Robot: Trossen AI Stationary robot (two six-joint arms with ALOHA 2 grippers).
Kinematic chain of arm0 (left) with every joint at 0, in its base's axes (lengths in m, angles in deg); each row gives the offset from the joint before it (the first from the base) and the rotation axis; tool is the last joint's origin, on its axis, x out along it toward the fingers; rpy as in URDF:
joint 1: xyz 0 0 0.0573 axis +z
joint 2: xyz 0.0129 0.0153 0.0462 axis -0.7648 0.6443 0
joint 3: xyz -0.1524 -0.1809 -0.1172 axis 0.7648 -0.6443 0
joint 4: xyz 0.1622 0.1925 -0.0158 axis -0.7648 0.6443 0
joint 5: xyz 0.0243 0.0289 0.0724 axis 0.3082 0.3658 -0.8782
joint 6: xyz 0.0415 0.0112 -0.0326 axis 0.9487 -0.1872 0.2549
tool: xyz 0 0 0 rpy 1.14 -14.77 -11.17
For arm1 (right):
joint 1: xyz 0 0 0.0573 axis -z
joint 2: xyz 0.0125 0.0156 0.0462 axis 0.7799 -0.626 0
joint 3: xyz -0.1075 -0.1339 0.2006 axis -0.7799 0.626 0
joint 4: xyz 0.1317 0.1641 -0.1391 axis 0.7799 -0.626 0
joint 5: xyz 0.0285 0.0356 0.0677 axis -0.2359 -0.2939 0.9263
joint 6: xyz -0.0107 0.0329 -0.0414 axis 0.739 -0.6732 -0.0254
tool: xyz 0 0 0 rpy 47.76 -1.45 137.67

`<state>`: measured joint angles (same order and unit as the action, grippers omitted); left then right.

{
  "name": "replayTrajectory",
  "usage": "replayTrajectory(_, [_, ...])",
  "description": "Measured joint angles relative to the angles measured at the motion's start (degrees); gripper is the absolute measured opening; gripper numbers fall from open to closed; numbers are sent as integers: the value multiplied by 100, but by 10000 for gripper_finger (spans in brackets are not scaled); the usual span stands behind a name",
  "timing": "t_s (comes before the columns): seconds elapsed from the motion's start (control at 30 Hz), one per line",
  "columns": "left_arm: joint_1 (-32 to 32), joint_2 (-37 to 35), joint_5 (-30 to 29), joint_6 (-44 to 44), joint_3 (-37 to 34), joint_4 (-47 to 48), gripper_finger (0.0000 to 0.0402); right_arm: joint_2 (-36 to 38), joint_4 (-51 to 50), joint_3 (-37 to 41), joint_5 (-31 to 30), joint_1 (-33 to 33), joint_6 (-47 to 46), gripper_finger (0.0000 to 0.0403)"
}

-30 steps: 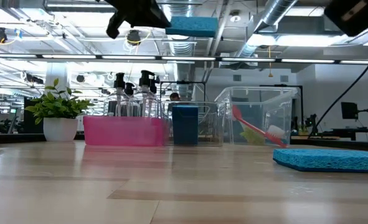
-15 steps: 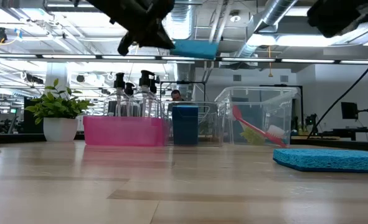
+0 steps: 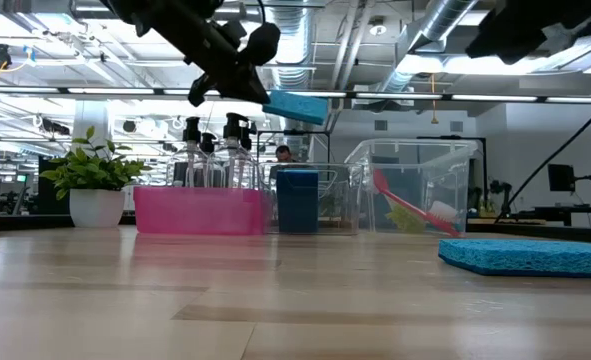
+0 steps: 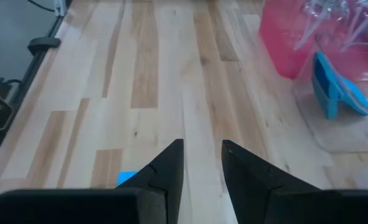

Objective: Pick & Place Kitchen Sink Supplies
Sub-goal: Put the blue sponge into the transparent bin

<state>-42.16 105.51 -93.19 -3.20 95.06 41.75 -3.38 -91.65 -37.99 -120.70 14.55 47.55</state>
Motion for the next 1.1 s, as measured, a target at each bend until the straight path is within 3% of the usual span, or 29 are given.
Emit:
replayTrajectory(0.27, [316, 0, 251, 3, 0, -145, 28, 0, -2, 0, 2, 162, 42, 102])
replayTrajectory(0.43, [435, 0, 358, 11, 0, -191, 63, 0, -30, 0, 2, 165, 40, 102])
replayTrajectory(0.73, [390, 2, 886, 140, 0, -234, 140, 0, -63, 0, 6, 165, 37, 102])
replayTrajectory(0.93, [145, 2, 952, 133, 0, -232, 159, 0, -60, 0, 1, 165, -19, 102])
replayTrajectory(1.1, [-209, 2, 1103, 113, 0, -232, 156, 0, 48, 0, -756, 165, -541, 102])
